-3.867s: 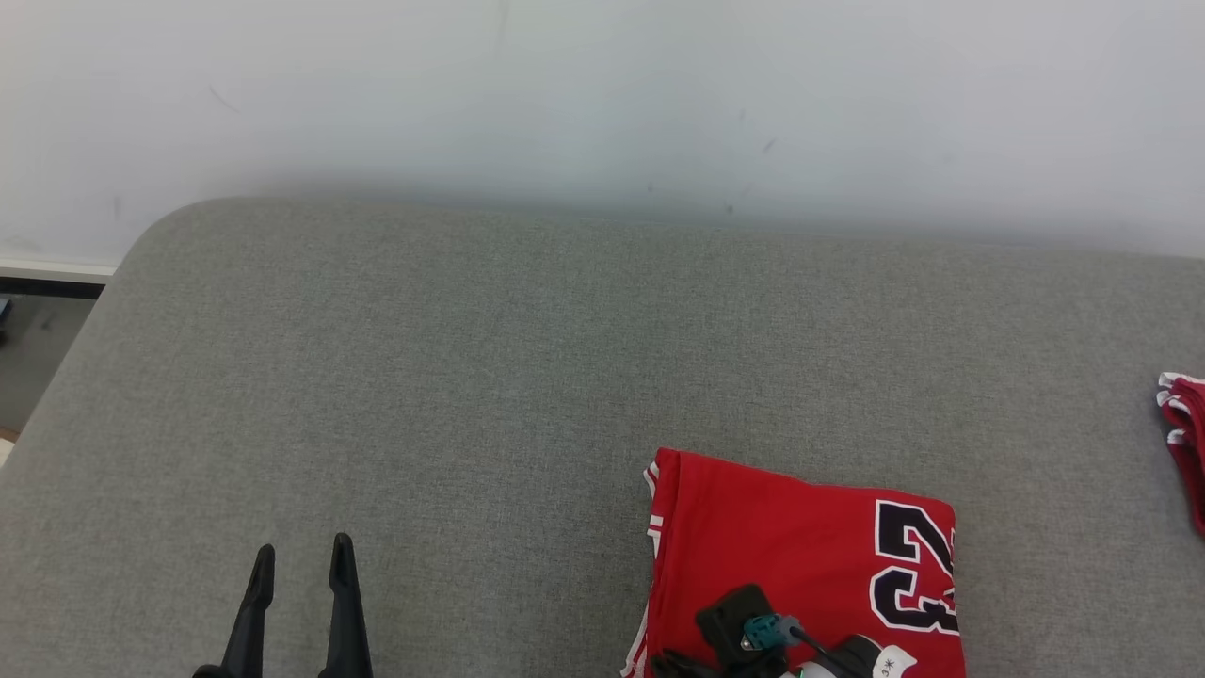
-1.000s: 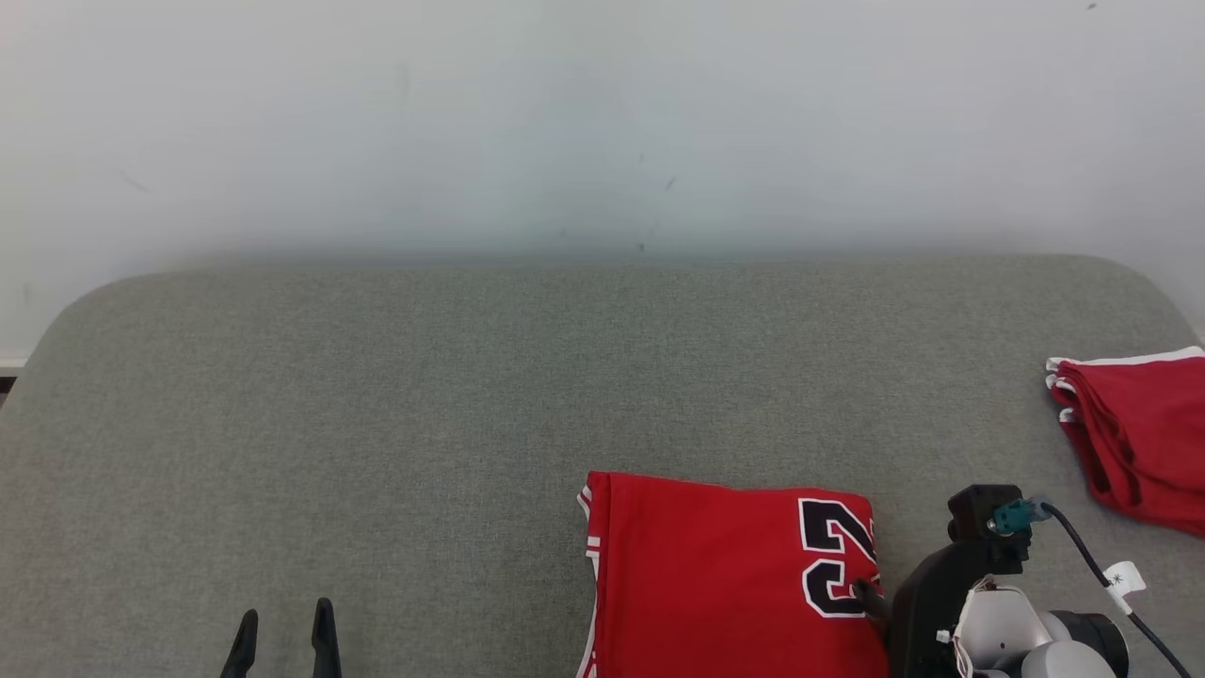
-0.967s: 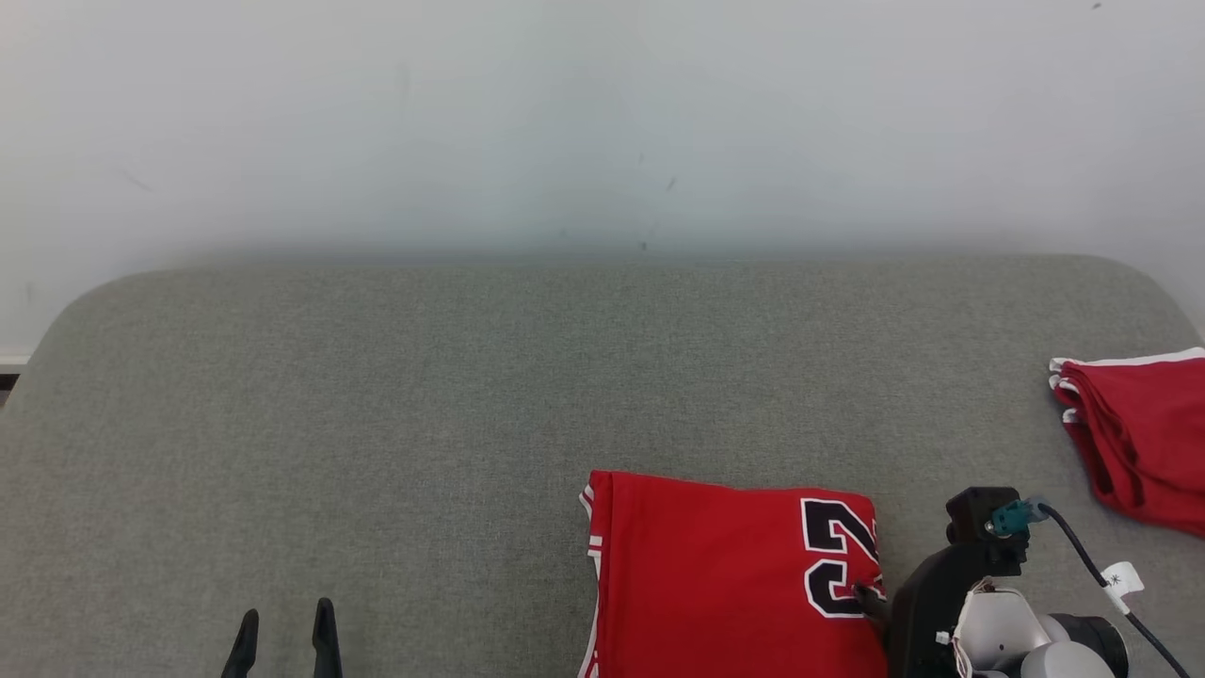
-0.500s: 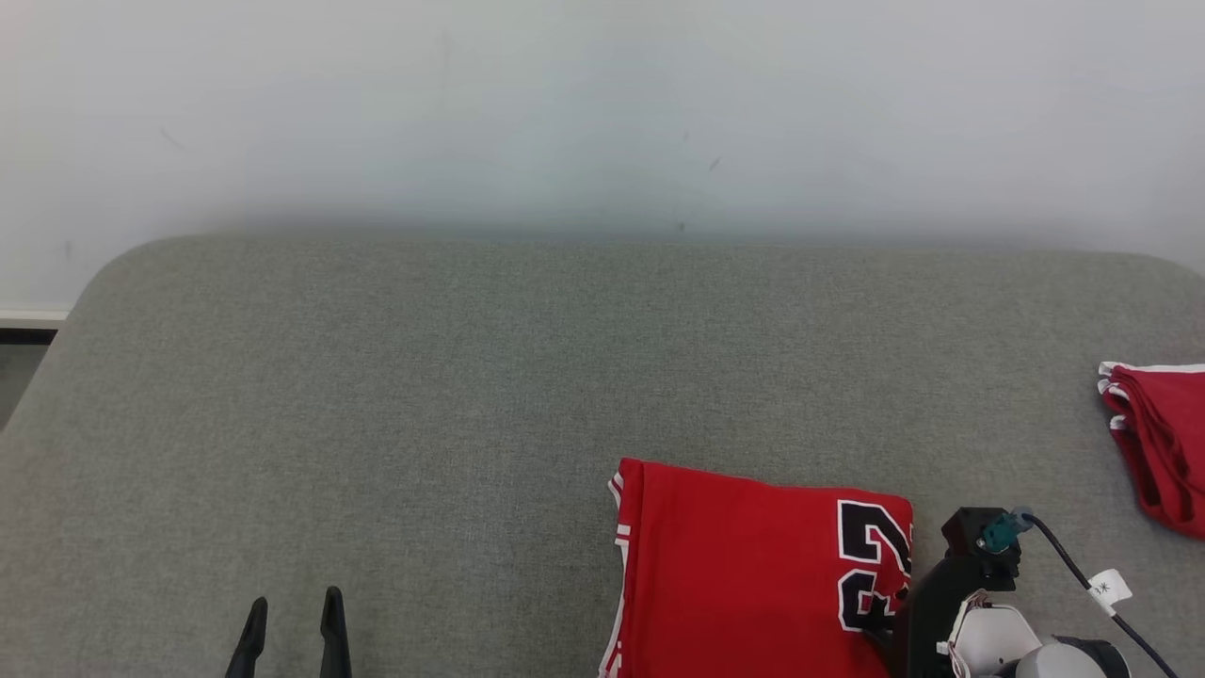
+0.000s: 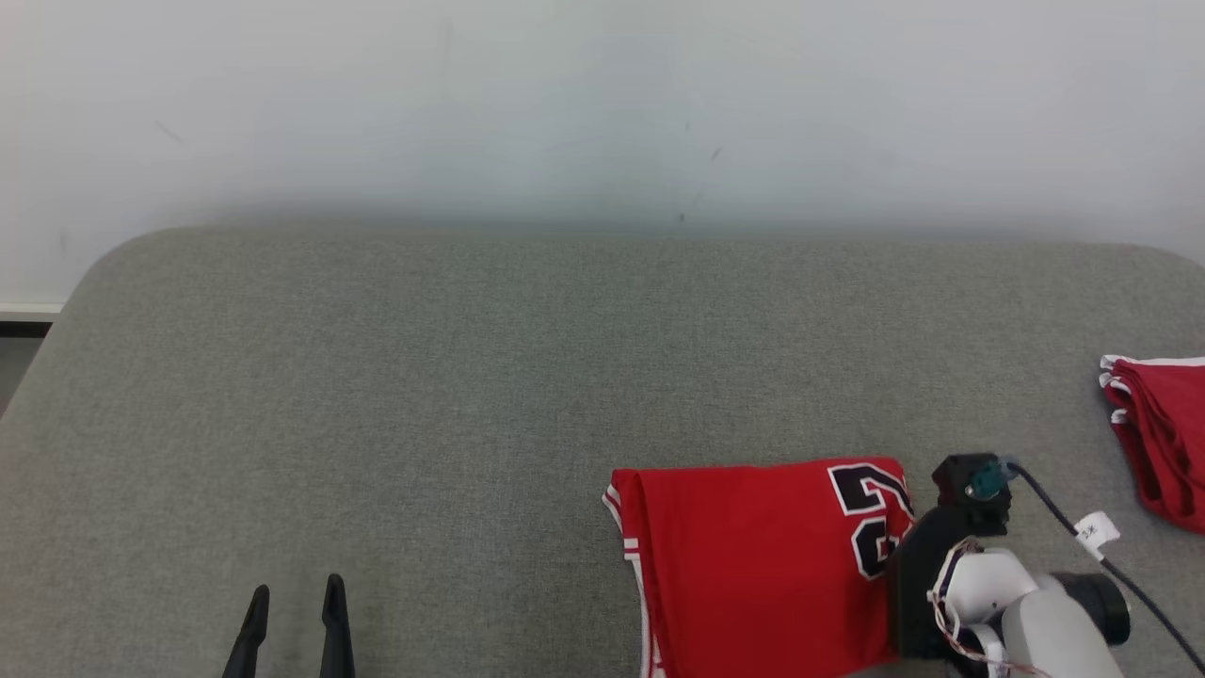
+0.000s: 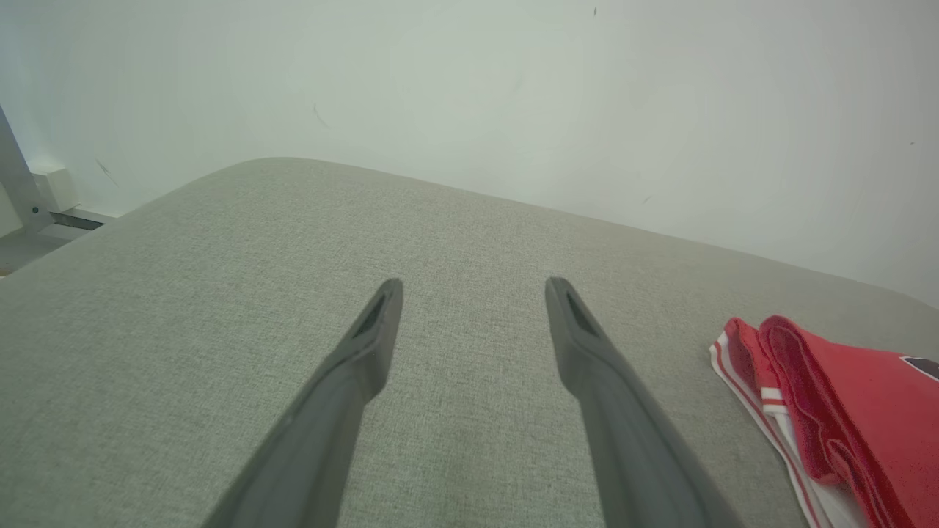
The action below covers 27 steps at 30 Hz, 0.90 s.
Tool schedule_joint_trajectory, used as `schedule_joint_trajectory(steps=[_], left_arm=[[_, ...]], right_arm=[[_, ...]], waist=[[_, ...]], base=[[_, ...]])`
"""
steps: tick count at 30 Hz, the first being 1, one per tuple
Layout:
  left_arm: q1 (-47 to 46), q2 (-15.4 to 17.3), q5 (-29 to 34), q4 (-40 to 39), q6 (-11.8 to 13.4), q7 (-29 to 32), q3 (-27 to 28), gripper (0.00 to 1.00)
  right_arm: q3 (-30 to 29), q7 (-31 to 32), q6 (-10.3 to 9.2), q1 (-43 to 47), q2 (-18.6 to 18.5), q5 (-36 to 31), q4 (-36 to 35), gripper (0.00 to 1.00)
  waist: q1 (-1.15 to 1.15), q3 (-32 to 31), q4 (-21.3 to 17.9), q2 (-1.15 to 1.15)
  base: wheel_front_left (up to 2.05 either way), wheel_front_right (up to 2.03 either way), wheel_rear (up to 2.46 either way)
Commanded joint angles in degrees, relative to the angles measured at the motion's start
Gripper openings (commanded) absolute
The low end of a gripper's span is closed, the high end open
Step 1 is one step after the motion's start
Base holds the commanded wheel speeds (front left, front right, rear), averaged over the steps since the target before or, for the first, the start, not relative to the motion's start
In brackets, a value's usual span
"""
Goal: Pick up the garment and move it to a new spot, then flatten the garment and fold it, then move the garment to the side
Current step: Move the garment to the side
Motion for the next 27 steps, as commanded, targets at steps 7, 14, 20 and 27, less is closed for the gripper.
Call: schedule_joint_trajectory(steps=[7,14,20,27], left_arm=[[-0.5,0.0,-0.7,-1.4,0.3,-0.2,-0.5,1.00],[-1.8,0.0,-1.8,-2.6,0.2,-0.2,-1.8,1.00],[-3.0,0.0,-1.7,-3.1,0.3,-0.2,-2.1,1.00],[-4.7,0.0,-0.1,-3.5,0.0,-0.2,-2.5,1.00]], right_arm=[[-3.8,2.4,-0.15,-7.8,-3.5,-7.0,-2.8,0.00],[-6.7,5.8,-0.15,-16.5,-10.3,-8.0,-1.9,0.00],[-13.0,6.3,-0.15,-21.5,-14.8,-8.8,-2.3,0.00],[-20.7,6.4,-0.15,-23.5,-16.9,-12.0,-4.2,0.00]], waist=[[0.00,1.2,-2.2,0.00],[0.00,3.7,-2.8,0.00],[0.00,6.4,-3.7,0.00],[0.00,10.1,-3.8,0.00]], base=[[0.00,0.00,0.00],[0.00,0.00,0.00],[0.00,0.00,0.00],[0.00,0.00,0.00]])
